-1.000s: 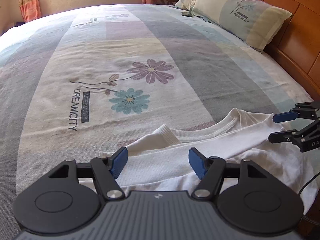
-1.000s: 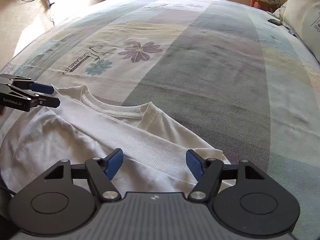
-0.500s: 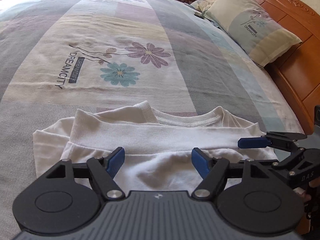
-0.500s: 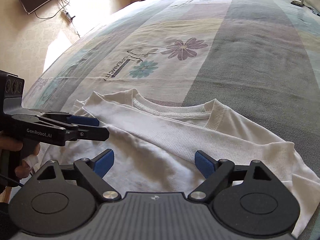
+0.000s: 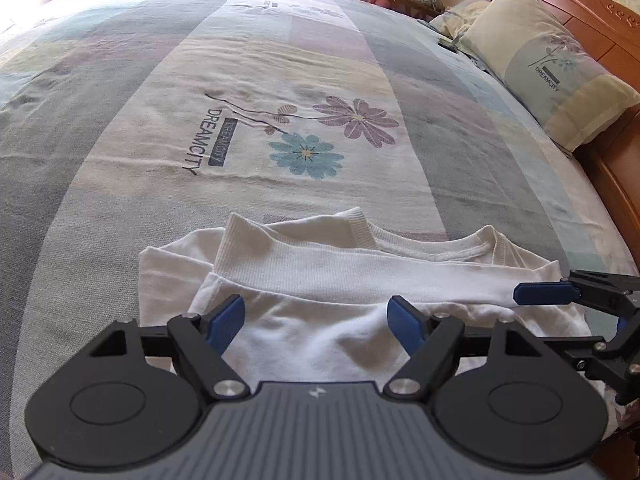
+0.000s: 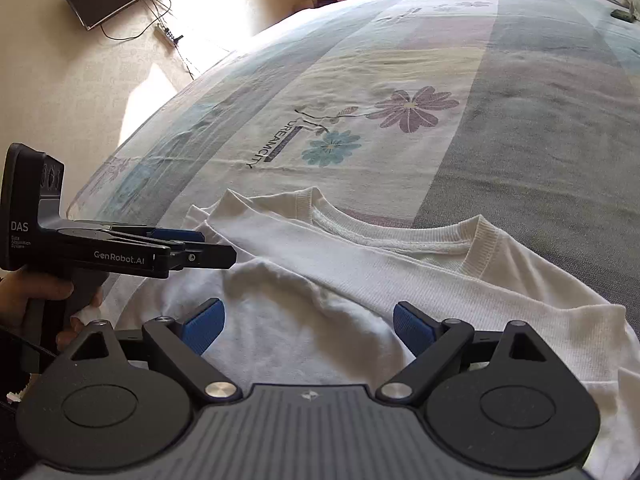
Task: Fold clothes
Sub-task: 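Straighten the collar edge of the folded shirt with both grippers, then grasp the folded sweatshirt's side edge with the left gripper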
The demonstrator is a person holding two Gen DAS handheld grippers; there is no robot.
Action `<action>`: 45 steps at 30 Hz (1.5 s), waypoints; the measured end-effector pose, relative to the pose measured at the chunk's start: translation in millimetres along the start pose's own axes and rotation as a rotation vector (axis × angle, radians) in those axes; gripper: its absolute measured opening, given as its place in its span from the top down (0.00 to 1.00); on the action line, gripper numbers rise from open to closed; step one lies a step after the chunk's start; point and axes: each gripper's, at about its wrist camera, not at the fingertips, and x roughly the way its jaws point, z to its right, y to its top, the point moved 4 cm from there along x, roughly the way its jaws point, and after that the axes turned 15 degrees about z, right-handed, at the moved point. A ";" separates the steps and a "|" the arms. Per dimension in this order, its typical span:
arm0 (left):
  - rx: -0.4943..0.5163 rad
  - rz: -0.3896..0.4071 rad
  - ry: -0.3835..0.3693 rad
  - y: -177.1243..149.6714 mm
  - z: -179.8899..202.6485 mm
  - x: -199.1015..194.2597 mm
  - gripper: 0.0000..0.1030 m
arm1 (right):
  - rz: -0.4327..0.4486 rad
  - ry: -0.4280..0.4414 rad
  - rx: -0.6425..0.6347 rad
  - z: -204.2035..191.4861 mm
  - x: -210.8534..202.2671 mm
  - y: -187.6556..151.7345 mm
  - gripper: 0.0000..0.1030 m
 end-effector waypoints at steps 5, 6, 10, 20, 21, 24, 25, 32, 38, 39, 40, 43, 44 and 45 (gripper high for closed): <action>-0.039 -0.027 0.063 -13.0 -17.5 8.3 0.24 | -0.029 0.027 0.040 0.7 14.8 -5.1 0.07; -0.044 -0.022 0.058 -11.5 -18.0 6.3 0.24 | -0.048 0.013 0.059 4.3 21.1 -9.4 0.07; -0.070 0.014 0.037 -0.2 -26.0 -11.7 0.24 | -0.028 0.008 0.085 3.8 18.4 -8.2 0.07; -0.163 -0.073 0.042 -5.4 -83.0 -27.3 0.24 | 0.050 -0.022 0.107 1.0 11.9 -1.8 0.07; -0.190 -0.100 0.020 -8.3 -86.9 -25.7 0.24 | 0.051 -0.018 0.112 0.4 12.6 -1.8 0.07; -0.254 -0.160 -0.055 -13.3 -94.4 -19.0 0.24 | 0.056 -0.015 0.111 -3.0 15.2 -1.7 0.07; -0.263 -0.171 -0.076 -13.2 -96.0 -17.7 0.23 | 0.057 -0.017 0.112 -3.3 16.0 -1.8 0.07; -0.404 -0.256 -0.256 -2.7 -114.2 2.8 0.22 | 0.079 -0.063 0.146 -8.1 20.3 -3.8 0.07; -0.431 -0.273 -0.358 11.7 -114.7 28.2 0.18 | 0.102 -0.141 0.135 -19.0 24.2 -3.4 0.07; -0.434 -0.274 -0.376 11.4 -113.6 29.4 0.18 | 0.106 -0.159 0.130 -20.3 24.9 -3.4 0.07; -0.451 -0.278 -0.392 9.5 -114.6 29.5 0.18 | 0.110 -0.175 0.132 -20.6 25.7 -3.4 0.07; -0.517 -0.298 -0.436 1.5 -119.5 27.6 0.17 | 0.129 -0.194 0.153 -21.8 28.7 -0.7 0.07; -0.550 -0.308 -0.447 -2.4 -122.3 25.7 0.17 | 0.142 -0.197 0.155 -23.3 28.6 2.0 0.07; -0.571 -0.318 -0.459 -5.6 -124.1 23.8 0.17 | 0.154 -0.197 0.151 -25.4 27.8 5.2 0.07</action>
